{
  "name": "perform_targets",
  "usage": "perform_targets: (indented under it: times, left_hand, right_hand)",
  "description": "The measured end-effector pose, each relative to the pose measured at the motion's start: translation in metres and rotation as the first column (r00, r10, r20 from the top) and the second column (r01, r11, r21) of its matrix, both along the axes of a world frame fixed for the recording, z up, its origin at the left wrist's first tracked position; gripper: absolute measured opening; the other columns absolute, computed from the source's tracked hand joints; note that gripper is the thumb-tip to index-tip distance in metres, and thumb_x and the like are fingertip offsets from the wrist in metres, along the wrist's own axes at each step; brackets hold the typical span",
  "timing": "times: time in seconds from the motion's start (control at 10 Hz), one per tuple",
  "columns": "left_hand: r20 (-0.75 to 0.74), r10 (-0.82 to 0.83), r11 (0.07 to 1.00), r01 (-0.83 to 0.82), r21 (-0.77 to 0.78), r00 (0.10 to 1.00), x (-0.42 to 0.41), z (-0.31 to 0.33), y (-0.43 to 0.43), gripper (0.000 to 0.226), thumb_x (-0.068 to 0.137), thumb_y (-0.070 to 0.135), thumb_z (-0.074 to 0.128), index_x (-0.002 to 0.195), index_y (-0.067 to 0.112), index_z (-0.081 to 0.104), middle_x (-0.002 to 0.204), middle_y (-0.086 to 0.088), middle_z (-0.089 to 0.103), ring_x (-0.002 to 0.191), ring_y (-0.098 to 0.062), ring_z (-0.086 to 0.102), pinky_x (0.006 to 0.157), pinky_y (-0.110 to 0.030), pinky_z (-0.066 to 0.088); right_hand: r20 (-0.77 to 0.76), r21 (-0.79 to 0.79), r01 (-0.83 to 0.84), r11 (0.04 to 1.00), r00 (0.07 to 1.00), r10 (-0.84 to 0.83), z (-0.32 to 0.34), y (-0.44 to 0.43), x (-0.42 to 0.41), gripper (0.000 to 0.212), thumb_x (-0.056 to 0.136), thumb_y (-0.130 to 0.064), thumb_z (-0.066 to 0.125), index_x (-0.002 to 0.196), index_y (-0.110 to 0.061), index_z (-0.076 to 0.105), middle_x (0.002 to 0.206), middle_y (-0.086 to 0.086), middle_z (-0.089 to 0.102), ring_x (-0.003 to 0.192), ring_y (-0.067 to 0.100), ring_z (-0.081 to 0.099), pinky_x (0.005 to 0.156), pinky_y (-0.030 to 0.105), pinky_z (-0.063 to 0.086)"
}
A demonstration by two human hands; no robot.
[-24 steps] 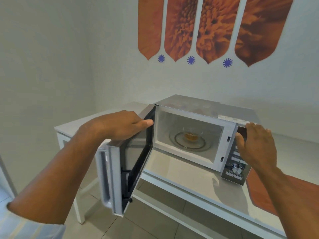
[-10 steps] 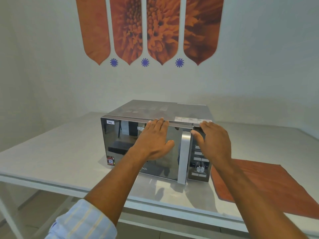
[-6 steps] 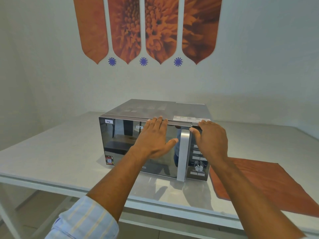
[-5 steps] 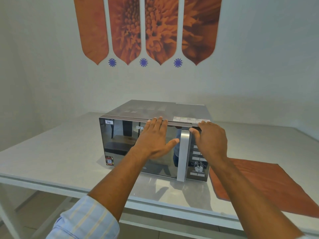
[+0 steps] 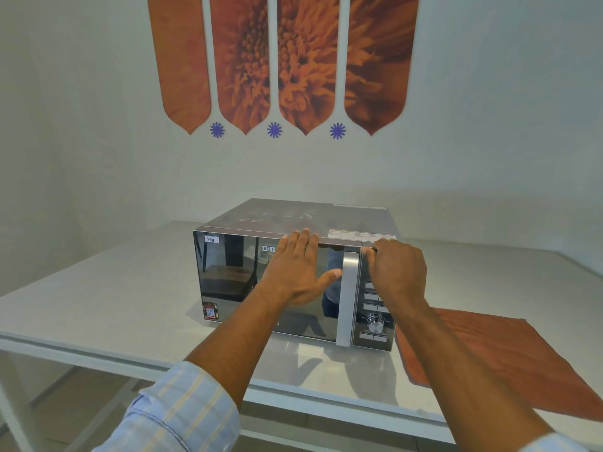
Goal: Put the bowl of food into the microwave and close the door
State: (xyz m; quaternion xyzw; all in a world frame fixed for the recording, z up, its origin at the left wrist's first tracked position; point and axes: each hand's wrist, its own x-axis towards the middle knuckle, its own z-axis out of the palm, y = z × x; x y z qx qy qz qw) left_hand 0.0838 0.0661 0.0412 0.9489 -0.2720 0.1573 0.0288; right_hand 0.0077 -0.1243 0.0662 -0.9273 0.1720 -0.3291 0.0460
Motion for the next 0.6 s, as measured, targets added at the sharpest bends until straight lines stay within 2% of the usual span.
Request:
perform_targets:
  times: [0.3,0.4,0.5,0.6]
  left_hand:
    - [0.009,0.001,1.000,-0.001,-0.008,1.000,-0.002,0.000,0.000,0.098,0.100,0.078,0.012,0.170,0.013,-0.009,0.181,-0.013,-0.013,0.167,-0.031,-0.014,0.133,-0.047,-0.012]
    - [0.012,0.005,1.000,-0.005,-0.014,1.000,-0.004,0.003,0.000,0.097,0.101,0.077,0.009,0.171,0.012,-0.006,0.182,-0.014,-0.009,0.168,-0.031,-0.010,0.135,-0.049,-0.006]
    - [0.002,0.013,0.998,-0.013,-0.054,1.000,-0.011,0.010,-0.002,0.100,0.099,0.079,0.006,0.170,0.010,-0.007,0.182,-0.015,-0.006,0.168,-0.030,-0.006,0.134,-0.046,-0.006]
    - [0.020,0.023,0.992,-0.021,-0.121,1.000,-0.012,0.016,-0.006,0.105,0.095,0.083,0.003,0.168,0.009,-0.015,0.181,-0.016,-0.013,0.167,-0.030,-0.012,0.132,-0.044,-0.010]
  right_hand:
    - [0.051,-0.018,-0.037,0.999,0.998,0.038,-0.001,-0.001,-0.003,0.047,0.098,-0.053,0.052,0.103,-0.015,0.080,0.089,0.005,0.079,0.077,0.022,0.075,0.085,0.038,0.059]
    - [0.036,-0.097,-0.074,0.993,0.996,0.078,0.002,-0.011,-0.001,0.047,0.100,-0.054,0.052,0.104,-0.017,0.080,0.090,0.003,0.079,0.079,0.021,0.072,0.090,0.037,0.057]
    - [0.030,-0.111,-0.096,0.989,0.995,0.100,0.016,-0.013,-0.006,0.045,0.098,-0.057,0.052,0.101,-0.019,0.076,0.086,-0.002,0.074,0.069,0.017,0.060,0.073,0.029,0.047]
    - [0.072,-0.046,-0.165,0.985,0.983,0.168,0.029,-0.015,-0.006,0.060,0.098,-0.059,0.052,0.135,-0.014,0.060,0.141,0.009,0.064,0.118,0.028,0.065,0.096,0.036,0.050]
